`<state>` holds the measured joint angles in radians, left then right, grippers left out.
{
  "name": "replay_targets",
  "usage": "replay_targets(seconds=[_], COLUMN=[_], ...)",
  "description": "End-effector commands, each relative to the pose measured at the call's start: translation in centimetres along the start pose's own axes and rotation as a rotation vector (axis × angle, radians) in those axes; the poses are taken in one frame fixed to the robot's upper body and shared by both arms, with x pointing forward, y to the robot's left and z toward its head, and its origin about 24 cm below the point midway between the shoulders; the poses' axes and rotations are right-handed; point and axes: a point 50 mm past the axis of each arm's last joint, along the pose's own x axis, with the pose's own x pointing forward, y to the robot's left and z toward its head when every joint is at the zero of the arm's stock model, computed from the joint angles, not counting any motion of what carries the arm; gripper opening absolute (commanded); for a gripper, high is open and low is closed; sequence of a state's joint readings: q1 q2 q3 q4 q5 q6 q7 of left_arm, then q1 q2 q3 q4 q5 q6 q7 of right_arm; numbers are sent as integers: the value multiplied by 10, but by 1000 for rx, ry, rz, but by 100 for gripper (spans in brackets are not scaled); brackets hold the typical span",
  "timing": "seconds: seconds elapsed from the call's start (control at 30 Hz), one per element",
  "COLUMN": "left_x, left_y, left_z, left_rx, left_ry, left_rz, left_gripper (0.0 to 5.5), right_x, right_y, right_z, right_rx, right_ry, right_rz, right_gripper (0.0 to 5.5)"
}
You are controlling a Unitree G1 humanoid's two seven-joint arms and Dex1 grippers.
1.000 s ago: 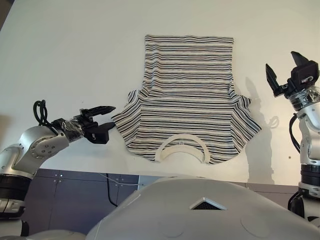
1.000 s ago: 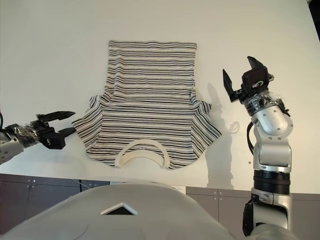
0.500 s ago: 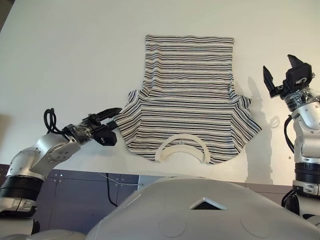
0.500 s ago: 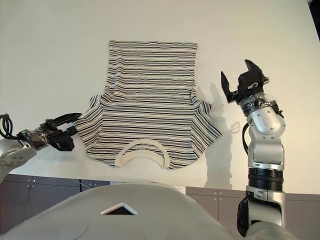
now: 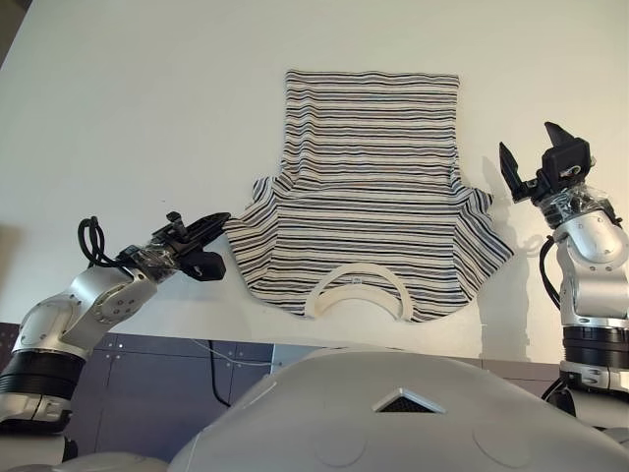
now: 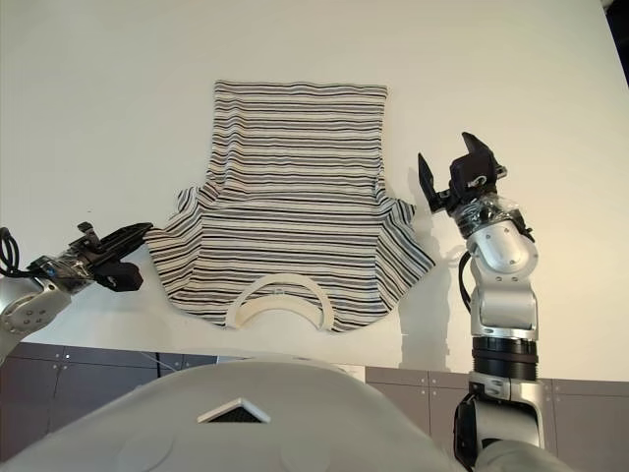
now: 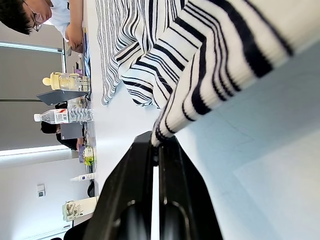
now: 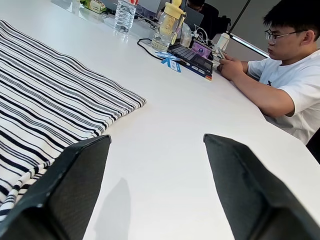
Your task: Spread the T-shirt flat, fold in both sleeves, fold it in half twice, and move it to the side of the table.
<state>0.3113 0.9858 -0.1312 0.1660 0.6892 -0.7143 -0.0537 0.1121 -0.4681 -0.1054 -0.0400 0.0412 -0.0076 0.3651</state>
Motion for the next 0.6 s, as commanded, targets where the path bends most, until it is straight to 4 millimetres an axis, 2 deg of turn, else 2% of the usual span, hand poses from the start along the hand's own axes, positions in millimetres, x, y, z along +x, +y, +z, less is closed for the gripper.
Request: replay_targets(seconds=[0.03, 0.13, 0.2, 0.3, 0.4, 0.47, 0.53, 0.6], left_x=[-4, 2, 11, 21, 33, 45, 51, 53], left_y=[-41, -25, -8, 8, 18, 22, 24, 22], left_z=[17, 23, 34, 45, 57, 74, 91, 97], left_rx=[-81, -98, -82, -84, -71, -89, -105, -130], left_ry=[-25, -23, -33, -15, -14, -56, -108, -122], left_rz=[-128, 23, 160, 289, 338, 360, 374, 367], left_gripper=[11, 11, 11, 11, 11, 11, 11, 11], right_x=[-2, -3, -5, -5, -2, 1, 4, 6], right_y=[1, 1, 3, 6, 7, 8, 7, 5], right_z=[0, -2, -3, -6, -5, -4, -4, -4], right_rx=[-3, -1, 6, 7, 8, 4, -5, -12], right_ry=[3, 8, 12, 21, 20, 18, 22, 26], right_rz=[-9, -15, -5, 18, 35, 62, 87, 101], right_gripper=[344, 344, 344, 344, 344, 344, 344, 344])
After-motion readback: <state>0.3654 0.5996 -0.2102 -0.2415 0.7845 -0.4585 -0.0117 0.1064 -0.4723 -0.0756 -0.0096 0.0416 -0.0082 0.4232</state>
